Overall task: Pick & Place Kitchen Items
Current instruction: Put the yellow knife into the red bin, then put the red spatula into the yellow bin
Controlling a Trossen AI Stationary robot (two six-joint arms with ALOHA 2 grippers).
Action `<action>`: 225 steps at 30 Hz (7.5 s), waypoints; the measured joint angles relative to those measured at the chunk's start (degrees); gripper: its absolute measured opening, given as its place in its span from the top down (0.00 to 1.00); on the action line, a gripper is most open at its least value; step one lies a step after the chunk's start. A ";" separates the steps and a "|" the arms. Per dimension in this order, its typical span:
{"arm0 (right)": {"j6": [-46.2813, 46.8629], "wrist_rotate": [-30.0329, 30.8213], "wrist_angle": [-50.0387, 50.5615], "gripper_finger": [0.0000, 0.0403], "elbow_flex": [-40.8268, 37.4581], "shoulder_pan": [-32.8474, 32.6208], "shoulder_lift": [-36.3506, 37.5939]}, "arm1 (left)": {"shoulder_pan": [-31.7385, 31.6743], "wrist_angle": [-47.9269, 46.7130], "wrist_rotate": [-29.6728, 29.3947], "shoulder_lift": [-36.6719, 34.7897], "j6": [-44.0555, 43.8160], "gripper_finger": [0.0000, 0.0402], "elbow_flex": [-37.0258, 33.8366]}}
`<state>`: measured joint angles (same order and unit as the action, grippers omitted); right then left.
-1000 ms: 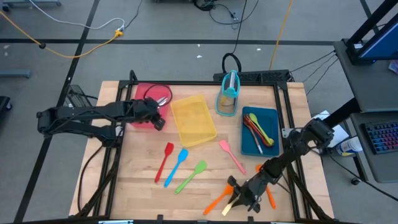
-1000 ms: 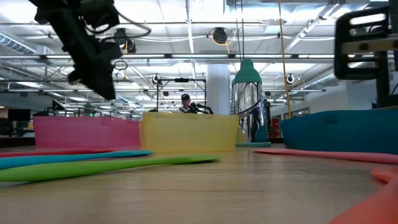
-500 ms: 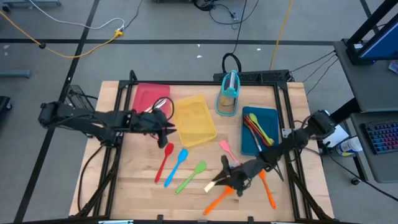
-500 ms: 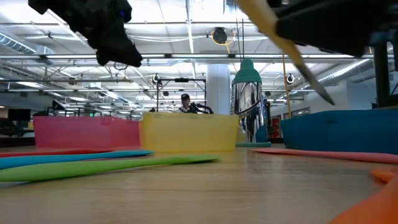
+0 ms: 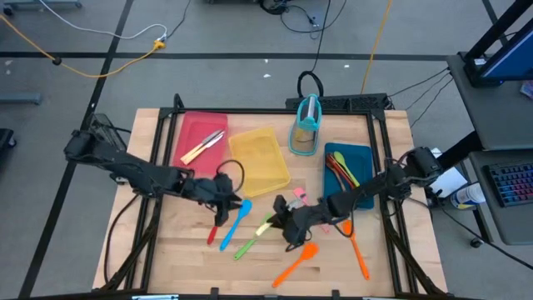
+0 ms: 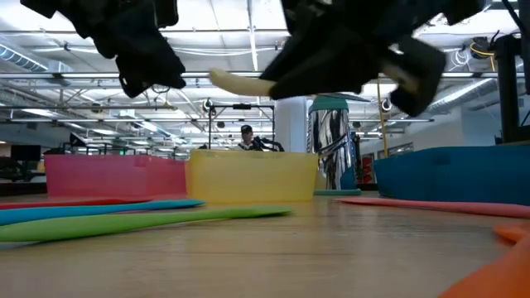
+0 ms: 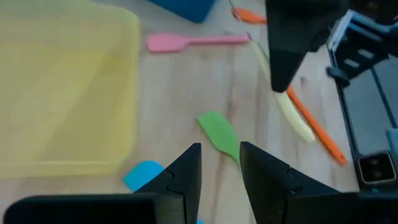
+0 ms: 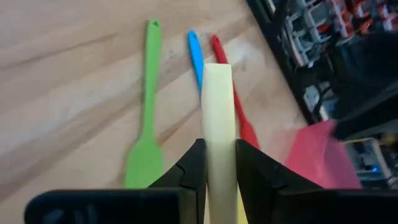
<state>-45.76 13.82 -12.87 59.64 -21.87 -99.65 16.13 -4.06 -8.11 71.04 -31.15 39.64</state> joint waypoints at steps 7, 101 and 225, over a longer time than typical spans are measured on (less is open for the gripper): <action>-7.94 3.90 1.47 0.86 1.85 2.85 -3.45 | 1.39 9.91 1.39 8.72 -0.52 0.72 -0.02; 22.54 12.92 -6.07 0.81 1.81 4.92 -3.18 | -14.57 -19.61 -22.30 -10.45 3.18 0.87 -0.02; 45.98 -4.97 -13.88 0.59 1.79 6.03 -3.22 | 14.44 -6.74 -22.49 7.72 -19.03 0.69 -5.51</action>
<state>0.22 8.85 -26.74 61.43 -15.84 -102.87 30.57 -10.80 -30.60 78.75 -50.19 34.13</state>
